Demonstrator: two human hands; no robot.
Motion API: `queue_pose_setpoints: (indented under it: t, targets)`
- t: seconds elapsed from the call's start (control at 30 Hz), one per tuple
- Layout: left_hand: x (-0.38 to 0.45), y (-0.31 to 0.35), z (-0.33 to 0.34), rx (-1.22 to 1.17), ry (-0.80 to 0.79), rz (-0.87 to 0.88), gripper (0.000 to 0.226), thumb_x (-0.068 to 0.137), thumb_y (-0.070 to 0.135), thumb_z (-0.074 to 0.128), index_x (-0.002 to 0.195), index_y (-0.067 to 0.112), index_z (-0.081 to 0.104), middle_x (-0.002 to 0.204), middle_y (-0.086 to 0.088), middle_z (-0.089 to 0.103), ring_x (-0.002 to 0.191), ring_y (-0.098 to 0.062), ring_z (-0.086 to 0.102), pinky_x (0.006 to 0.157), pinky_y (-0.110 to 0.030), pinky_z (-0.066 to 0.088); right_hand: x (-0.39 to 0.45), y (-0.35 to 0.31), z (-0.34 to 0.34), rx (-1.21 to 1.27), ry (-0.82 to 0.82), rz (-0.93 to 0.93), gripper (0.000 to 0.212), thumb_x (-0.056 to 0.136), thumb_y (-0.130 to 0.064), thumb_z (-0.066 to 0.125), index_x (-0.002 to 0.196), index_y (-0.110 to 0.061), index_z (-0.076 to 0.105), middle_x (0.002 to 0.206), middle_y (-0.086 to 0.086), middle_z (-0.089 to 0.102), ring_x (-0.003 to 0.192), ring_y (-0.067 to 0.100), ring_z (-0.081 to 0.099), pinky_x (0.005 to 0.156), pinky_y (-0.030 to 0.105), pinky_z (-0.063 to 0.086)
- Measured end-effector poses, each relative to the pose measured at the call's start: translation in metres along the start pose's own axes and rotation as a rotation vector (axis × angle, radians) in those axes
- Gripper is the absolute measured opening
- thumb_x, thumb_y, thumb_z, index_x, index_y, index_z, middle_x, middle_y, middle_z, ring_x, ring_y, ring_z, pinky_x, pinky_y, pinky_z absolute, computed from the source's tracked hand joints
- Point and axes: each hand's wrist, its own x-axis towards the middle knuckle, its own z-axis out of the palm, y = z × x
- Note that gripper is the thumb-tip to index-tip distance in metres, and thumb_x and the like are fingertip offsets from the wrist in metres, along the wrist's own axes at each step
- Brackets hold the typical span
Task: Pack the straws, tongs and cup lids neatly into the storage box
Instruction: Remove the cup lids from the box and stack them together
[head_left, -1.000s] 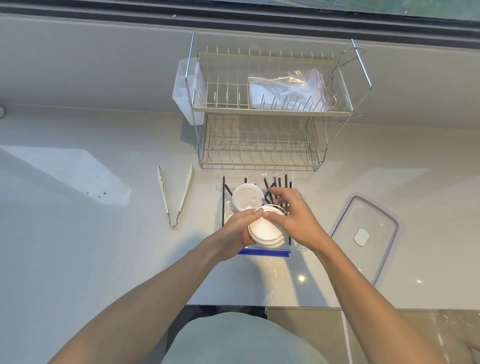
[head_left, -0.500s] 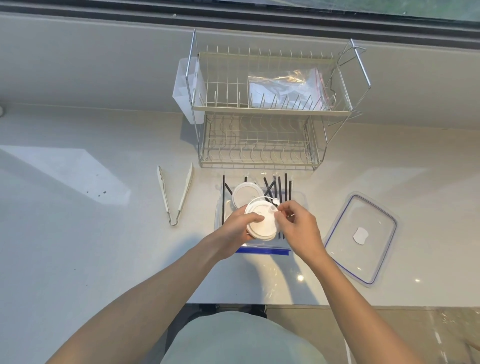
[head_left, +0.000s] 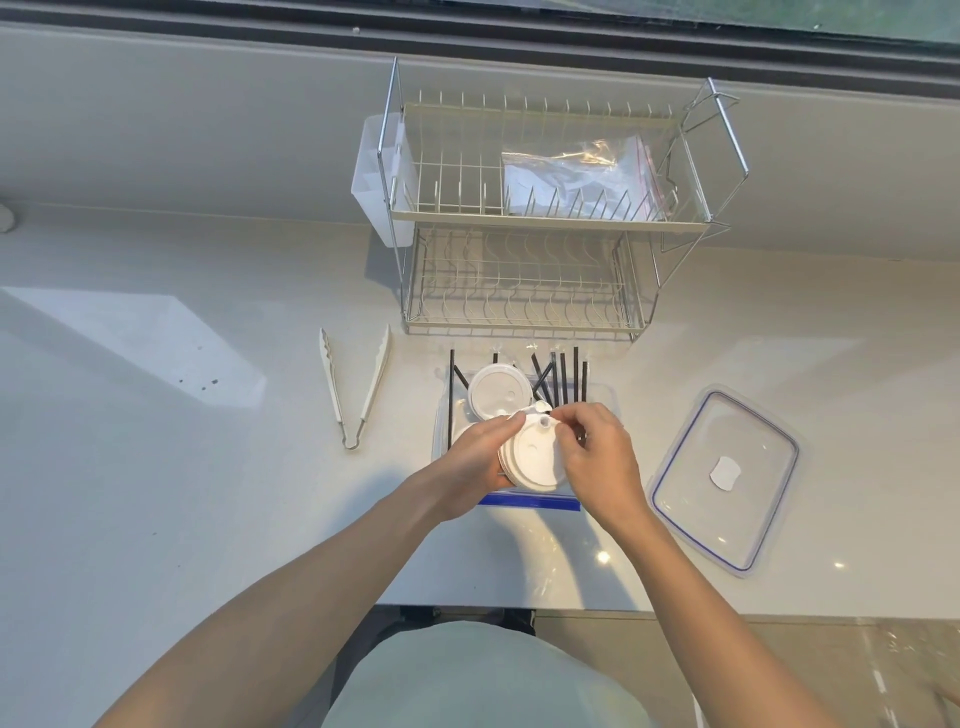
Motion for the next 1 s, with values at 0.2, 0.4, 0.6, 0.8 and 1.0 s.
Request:
queue_pose_setpoints:
  t: [0.2,0.4,0.6,0.8,1.0]
  targets:
    - [-0.002,-0.001,-0.006,0.019,-0.058,0.026,0.038,0.103,0.030,0.059,0.135,0.010,0.064,0.126,-0.010,0.072,0.114,-0.023,0.069,0.096,-0.036,0.058,-0.003,0.002,0.004,-0.052,-0.013,-0.040,0.013,0.100,-0.019,0.059,0.108,-0.021,0.068,0.101,-0.013,0.059,0.100,0.010,0.054,0.085,0.025,0.046]
    - [-0.008,0.006,-0.020,-0.021,-0.108,0.059,0.038,0.104,0.028,0.057,0.137,0.009,0.064,0.133,-0.015,0.068,0.117,-0.025,0.068,0.093,-0.037,0.059,-0.003,-0.003,0.005,0.237,-0.044,0.163,0.011,0.095,-0.034,0.068,0.106,-0.029,0.068,0.099,-0.013,0.068,0.091,0.003,0.064,0.073,0.023,0.053]
    - [-0.021,0.013,-0.041,-0.009,-0.073,0.103,0.033,0.105,0.028,0.056,0.132,0.013,0.068,0.126,-0.009,0.071,0.112,-0.021,0.069,0.090,-0.032,0.058,0.004,-0.022,0.014,0.361,-0.152,0.188,0.011,0.096,-0.027,0.072,0.104,-0.020,0.070,0.096,-0.001,0.071,0.084,0.014,0.066,0.069,0.027,0.054]
    - [-0.040,0.010,-0.076,-0.085,0.378,0.258,0.032,0.096,0.016,0.069,0.125,0.004,0.070,0.116,-0.016,0.075,0.100,-0.026,0.071,0.088,-0.040,0.058,0.014,-0.060,0.053,0.311,-0.242,0.143,0.011,0.097,-0.028,0.068,0.106,-0.022,0.068,0.096,-0.001,0.071,0.083,0.017,0.069,0.068,0.036,0.061]
    - [-0.069,-0.009,-0.134,-0.089,0.725,0.258,0.024,0.091,0.008,0.068,0.114,0.005,0.072,0.102,-0.008,0.077,0.093,-0.027,0.071,0.080,-0.038,0.058,0.002,-0.092,0.121,0.142,-0.472,0.062,0.028,0.090,-0.012,0.059,0.117,-0.017,0.061,0.108,0.000,0.067,0.099,0.021,0.063,0.083,0.036,0.052]
